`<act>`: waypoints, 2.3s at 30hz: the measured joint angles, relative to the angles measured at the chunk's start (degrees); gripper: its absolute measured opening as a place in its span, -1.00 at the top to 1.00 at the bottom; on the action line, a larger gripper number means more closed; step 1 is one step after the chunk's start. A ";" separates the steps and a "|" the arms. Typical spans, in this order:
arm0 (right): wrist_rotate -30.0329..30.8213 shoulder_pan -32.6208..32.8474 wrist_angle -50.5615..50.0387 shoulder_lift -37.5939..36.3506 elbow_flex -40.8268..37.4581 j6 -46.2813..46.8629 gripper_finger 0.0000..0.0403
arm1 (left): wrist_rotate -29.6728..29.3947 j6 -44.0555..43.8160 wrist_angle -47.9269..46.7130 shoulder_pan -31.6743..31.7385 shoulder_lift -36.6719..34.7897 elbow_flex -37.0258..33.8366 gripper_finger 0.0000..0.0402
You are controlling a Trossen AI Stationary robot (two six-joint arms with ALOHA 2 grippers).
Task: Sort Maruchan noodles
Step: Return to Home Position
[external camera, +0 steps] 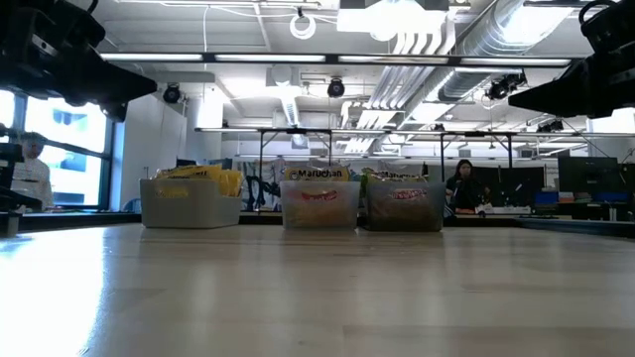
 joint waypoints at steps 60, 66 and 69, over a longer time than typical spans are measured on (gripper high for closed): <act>-35.85 -47.65 -0.87 -0.04 0.07 3.37 1.00 | 4.48 7.03 7.37 11.47 0.31 -2.78 1.00; -35.83 -47.65 -0.93 -0.04 0.09 3.38 1.00 | 4.44 3.63 7.37 11.47 0.33 -2.78 1.00; -35.82 -47.65 -0.96 -0.04 0.10 3.39 1.00 | 4.44 3.59 7.37 11.47 0.33 -2.78 1.00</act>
